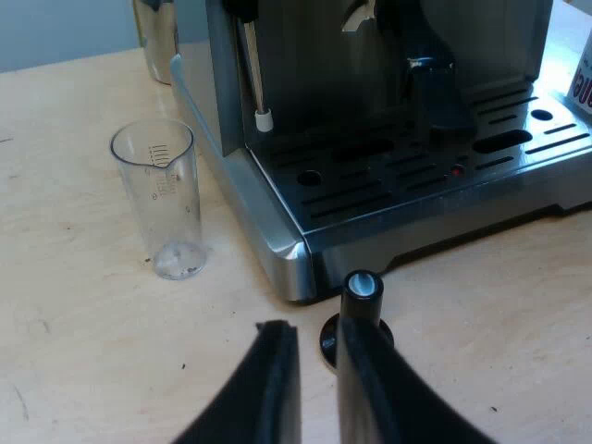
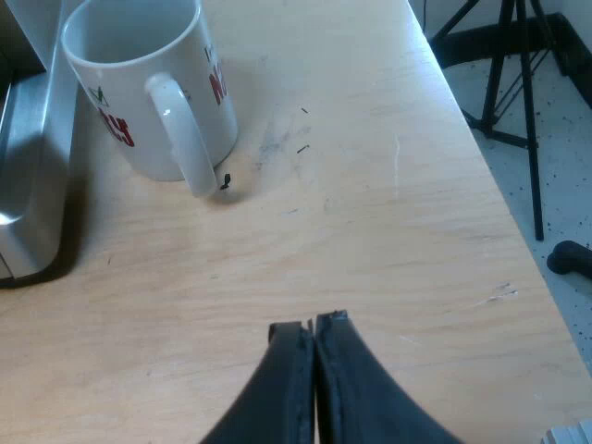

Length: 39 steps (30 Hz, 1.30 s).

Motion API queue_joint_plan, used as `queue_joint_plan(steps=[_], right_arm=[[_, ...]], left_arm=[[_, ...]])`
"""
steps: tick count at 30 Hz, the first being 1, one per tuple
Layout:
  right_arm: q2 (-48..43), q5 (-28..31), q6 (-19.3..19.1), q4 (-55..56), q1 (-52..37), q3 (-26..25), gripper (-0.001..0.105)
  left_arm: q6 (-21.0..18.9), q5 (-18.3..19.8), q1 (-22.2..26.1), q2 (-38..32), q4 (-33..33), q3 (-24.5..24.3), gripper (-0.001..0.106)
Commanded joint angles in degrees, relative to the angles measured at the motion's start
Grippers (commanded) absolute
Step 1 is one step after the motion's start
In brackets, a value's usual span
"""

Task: Place mug into machine

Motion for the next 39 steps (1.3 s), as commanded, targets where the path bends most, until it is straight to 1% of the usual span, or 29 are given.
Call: queue_joint_plan(steps=[1, 2, 3, 4, 6, 7, 8, 9, 11, 12, 13, 14, 15, 19, 22, 23, 25, 29, 34, 37, 39], right_arm=[[-2.6, 0.2, -0.3, -0.2, -0.1, -0.3, 0.000], [-2.6, 0.2, -0.3, 0.0, -0.1, -0.4, 0.000], [-2.6, 0.2, -0.3, 0.1, -0.1, -0.5, 0.000], [-2.6, 0.2, -0.3, 0.1, -0.1, -0.6, 0.000], [-2.6, 0.2, -1.5, 0.1, -0.1, -0.8, 0.000], [-2.6, 0.0, -1.6, 0.1, -0.1, -0.9, 0.001], [-2.6, -0.1, -1.6, 0.1, -0.1, -1.0, 0.005], [-2.6, -0.1, -1.6, 0.1, -0.1, -1.1, 0.009], [-2.6, -0.2, -1.6, 0.1, -0.1, -1.1, 0.028], [-2.6, -0.2, -1.6, 0.1, -0.1, -1.1, 0.040], [-2.6, -0.2, -1.6, 0.1, -0.1, -1.1, 0.046], [-2.6, -0.4, -1.6, 0.1, -0.1, -1.3, 0.055], [-2.6, -0.4, -1.6, 0.1, -0.1, -1.6, 0.060], [-2.2, -0.4, -2.1, 0.2, -0.1, -2.6, 0.062], [-0.4, -0.1, -4.5, 1.5, -0.1, -4.4, 0.062], [0.9, -0.1, -6.0, 2.2, -0.1, -5.2, 0.062], [2.3, -0.6, -7.1, 3.1, -0.1, -6.4, 0.062], [6.5, -4.1, -7.1, 3.1, -0.1, -9.2, 0.062], [11.1, -6.7, -7.1, 3.0, -0.1, -11.8, 0.062], [13.2, -8.1, -7.1, 2.0, -0.1, -13.0, 0.062], [13.9, -8.7, -7.1, 1.5, -0.1, -13.3, 0.062]], left_arm=[[0.2, -0.5, -0.3, -2.3, 0.0, -0.5, 0.035], [0.2, -0.5, -0.3, -2.3, 0.0, -0.5, 0.042], [0.2, -0.5, -0.3, -2.3, 0.0, -0.5, 0.045], [0.2, -0.5, -0.3, -2.3, 0.0, -0.5, 0.048], [0.2, -0.5, -0.3, -1.9, 0.1, -0.5, 0.054], [0.2, -0.5, -0.3, -1.8, 0.1, -0.5, 0.055], [0.2, -0.5, -0.3, -1.6, 0.1, -0.5, 0.057], [0.2, -0.5, -0.3, -1.5, 0.1, -0.5, 0.059], [0.2, -0.5, -0.3, -1.0, 0.1, -0.5, 0.063], [0.2, -0.5, -0.3, -0.8, 0.1, -0.5, 0.064], [0.2, -0.5, -0.3, -0.7, 0.1, -0.5, 0.065], [0.1, -0.5, -0.3, -0.7, 0.1, -0.5, 0.065], [-0.1, -0.5, -0.3, -0.7, 0.1, -0.5, 0.065], [-2.5, -0.5, -0.3, -0.7, 0.1, -0.6, 0.065], [-3.8, -1.9, -0.3, -0.7, 0.0, -0.7, 0.065], [-4.0, -2.0, -0.3, -0.7, 0.0, -0.8, 0.065], [-4.0, -1.9, -0.3, -0.7, 0.0, -1.3, 0.065], [-4.0, -1.9, -0.5, -0.7, -0.2, -2.6, 0.065], [-4.0, -1.8, -3.0, 0.6, -0.2, -4.3, 0.065], [-4.0, -1.8, -4.2, 2.4, -0.2, -5.7, 0.065], [-4.0, -1.3, -5.1, 5.2, -0.2, -7.0, 0.065]])
